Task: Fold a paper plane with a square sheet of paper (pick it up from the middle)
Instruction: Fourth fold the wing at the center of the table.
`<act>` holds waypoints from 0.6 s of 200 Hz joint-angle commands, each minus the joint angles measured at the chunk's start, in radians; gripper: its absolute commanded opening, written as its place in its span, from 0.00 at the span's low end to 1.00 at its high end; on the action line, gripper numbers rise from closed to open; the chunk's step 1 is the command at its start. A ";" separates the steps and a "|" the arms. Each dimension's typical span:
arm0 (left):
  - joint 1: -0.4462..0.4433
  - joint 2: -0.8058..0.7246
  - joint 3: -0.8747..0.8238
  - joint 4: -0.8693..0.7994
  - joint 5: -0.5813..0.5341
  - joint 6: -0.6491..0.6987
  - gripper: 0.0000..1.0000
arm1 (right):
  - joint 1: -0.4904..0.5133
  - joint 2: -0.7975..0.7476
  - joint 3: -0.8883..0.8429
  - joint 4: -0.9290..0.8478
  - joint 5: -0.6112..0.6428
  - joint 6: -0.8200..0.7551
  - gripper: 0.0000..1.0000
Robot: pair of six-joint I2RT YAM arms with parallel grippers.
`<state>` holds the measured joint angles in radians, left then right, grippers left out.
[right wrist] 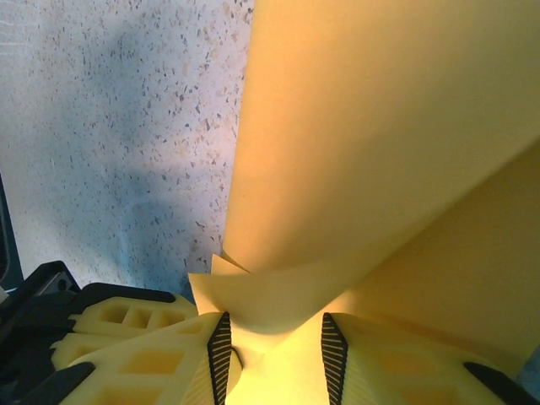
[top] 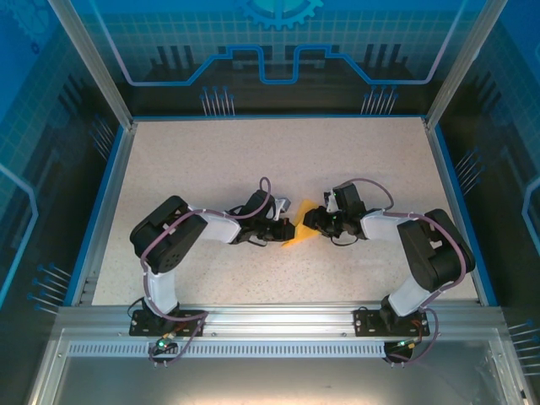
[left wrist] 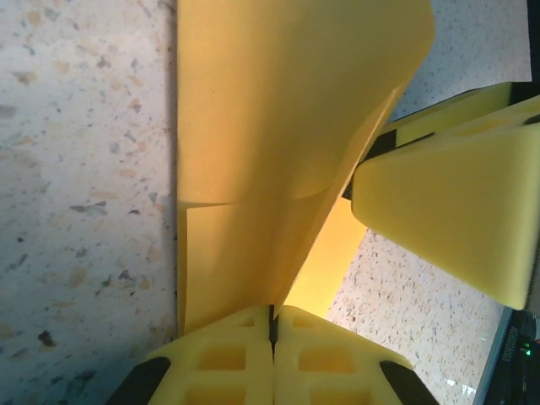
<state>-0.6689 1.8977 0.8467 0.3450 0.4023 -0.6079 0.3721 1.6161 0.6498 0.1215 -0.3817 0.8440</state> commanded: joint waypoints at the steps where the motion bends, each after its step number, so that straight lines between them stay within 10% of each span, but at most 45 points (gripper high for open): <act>1: 0.008 0.017 0.025 -0.031 0.027 -0.027 0.08 | -0.013 0.022 0.023 -0.005 0.004 -0.005 0.36; 120: 0.033 -0.018 0.005 0.017 0.065 -0.088 0.19 | -0.012 0.082 0.051 -0.121 0.086 0.027 0.40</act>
<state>-0.6529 1.8980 0.8494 0.3466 0.4282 -0.6659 0.3721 1.6630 0.6914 0.0883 -0.3641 0.8635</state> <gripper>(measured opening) 0.163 0.391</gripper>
